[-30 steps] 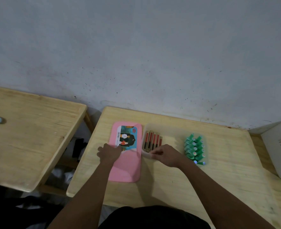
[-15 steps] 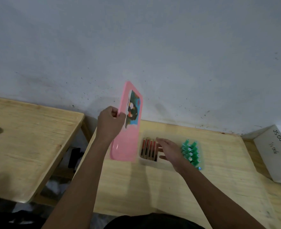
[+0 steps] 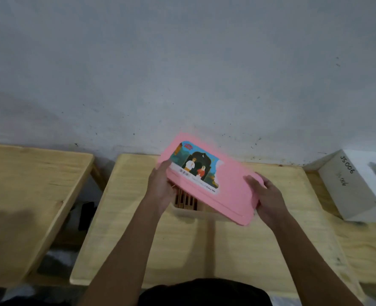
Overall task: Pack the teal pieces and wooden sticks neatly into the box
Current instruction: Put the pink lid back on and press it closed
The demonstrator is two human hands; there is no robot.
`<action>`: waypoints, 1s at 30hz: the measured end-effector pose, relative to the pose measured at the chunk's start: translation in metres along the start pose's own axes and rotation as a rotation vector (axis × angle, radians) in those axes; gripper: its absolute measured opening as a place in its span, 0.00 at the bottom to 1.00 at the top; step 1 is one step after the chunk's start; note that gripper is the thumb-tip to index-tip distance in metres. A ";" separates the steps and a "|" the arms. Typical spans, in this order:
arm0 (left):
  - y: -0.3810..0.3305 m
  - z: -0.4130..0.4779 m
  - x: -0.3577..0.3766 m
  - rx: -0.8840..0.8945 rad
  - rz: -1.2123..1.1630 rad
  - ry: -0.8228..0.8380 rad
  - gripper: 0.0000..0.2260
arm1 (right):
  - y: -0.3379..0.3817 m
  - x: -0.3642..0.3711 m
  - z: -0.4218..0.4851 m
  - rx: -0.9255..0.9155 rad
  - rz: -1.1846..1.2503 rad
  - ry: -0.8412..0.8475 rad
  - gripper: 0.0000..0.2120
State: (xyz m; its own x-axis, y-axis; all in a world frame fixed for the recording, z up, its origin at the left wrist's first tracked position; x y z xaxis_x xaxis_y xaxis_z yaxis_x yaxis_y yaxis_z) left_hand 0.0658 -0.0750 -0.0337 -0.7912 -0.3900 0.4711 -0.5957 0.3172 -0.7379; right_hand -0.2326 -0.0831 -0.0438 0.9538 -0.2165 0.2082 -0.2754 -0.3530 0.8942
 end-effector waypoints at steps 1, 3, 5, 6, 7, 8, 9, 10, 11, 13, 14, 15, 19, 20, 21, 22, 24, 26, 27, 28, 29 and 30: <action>-0.001 0.006 -0.008 0.017 0.021 -0.036 0.20 | 0.006 -0.008 0.000 -0.012 -0.068 -0.007 0.21; -0.006 0.010 -0.023 0.082 0.217 -0.142 0.14 | 0.014 -0.021 0.005 -0.047 -0.234 -0.062 0.19; -0.009 0.008 -0.027 0.185 0.512 -0.220 0.09 | 0.022 -0.022 0.010 -0.138 -0.463 -0.112 0.16; -0.009 0.005 -0.025 0.231 0.628 -0.229 0.09 | 0.024 -0.018 0.014 -0.190 -0.565 -0.115 0.20; -0.004 0.005 -0.022 0.257 0.698 -0.223 0.09 | 0.023 -0.014 0.019 -0.218 -0.634 -0.126 0.23; 0.002 0.005 -0.021 0.262 0.732 -0.216 0.09 | 0.022 -0.011 0.022 -0.224 -0.672 -0.137 0.25; 0.007 0.006 -0.022 0.262 0.742 -0.217 0.09 | 0.020 -0.008 0.025 -0.229 -0.708 -0.147 0.25; 0.011 0.008 -0.024 0.257 0.750 -0.224 0.09 | 0.019 -0.004 0.028 -0.238 -0.750 -0.140 0.26; 0.015 0.011 -0.026 0.248 0.761 -0.226 0.09 | 0.015 -0.001 0.032 -0.233 -0.793 -0.123 0.26; 0.021 0.017 -0.027 0.225 0.795 -0.220 0.10 | 0.008 0.003 0.040 -0.209 -0.857 -0.094 0.28; 0.024 0.019 -0.026 0.212 0.812 -0.215 0.10 | 0.004 0.004 0.045 -0.198 -0.874 -0.081 0.28; 0.027 0.023 -0.026 0.201 0.828 -0.211 0.10 | 0.000 0.004 0.050 -0.189 -0.883 -0.075 0.28; 0.037 0.035 -0.023 0.192 0.927 -0.194 0.10 | -0.006 0.004 0.068 -0.170 -0.934 -0.029 0.27; 0.039 0.037 -0.020 0.197 0.946 -0.185 0.11 | -0.006 0.003 0.072 -0.164 -0.942 -0.023 0.27; 0.040 0.039 -0.019 0.199 0.963 -0.176 0.11 | -0.007 0.002 0.076 -0.160 -0.948 -0.014 0.26; 0.041 0.041 -0.017 0.201 0.981 -0.171 0.11 | -0.009 0.002 0.080 -0.151 -0.950 -0.004 0.26; 0.042 0.044 -0.014 0.207 1.017 -0.173 0.12 | -0.015 0.002 0.085 -0.128 -0.958 0.006 0.26; 0.043 0.046 -0.013 0.239 1.076 -0.194 0.13 | -0.021 -0.001 0.086 -0.116 -0.993 -0.018 0.25; 0.044 0.046 -0.013 0.264 1.116 -0.215 0.13 | -0.022 -0.003 0.085 -0.119 -1.010 -0.036 0.25; 0.045 0.044 -0.012 0.291 1.150 -0.240 0.13 | -0.024 -0.004 0.083 -0.121 -1.024 -0.050 0.25; 0.046 0.042 -0.014 0.306 1.173 -0.266 0.13 | -0.025 -0.005 0.082 -0.120 -1.037 -0.058 0.24; 0.047 0.039 -0.015 0.318 1.178 -0.282 0.13 | -0.027 -0.006 0.082 -0.121 -1.050 -0.058 0.24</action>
State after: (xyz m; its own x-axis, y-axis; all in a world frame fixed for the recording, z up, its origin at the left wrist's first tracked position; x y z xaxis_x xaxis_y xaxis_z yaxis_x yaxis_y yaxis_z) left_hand 0.0549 -0.0883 -0.0943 -0.7390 -0.1949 -0.6449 0.5441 0.3917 -0.7420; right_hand -0.2407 -0.1468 -0.1011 0.6986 0.1001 -0.7084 0.7007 -0.2959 0.6492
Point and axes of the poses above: each hand's wrist, its own z-axis towards the middle knuckle, its own x-axis out of the palm, y = z × x, the point moved 9 cm from there along z, towards the middle knuckle, and after that the axes turned 2 degrees about y, right-handed, at the moved point
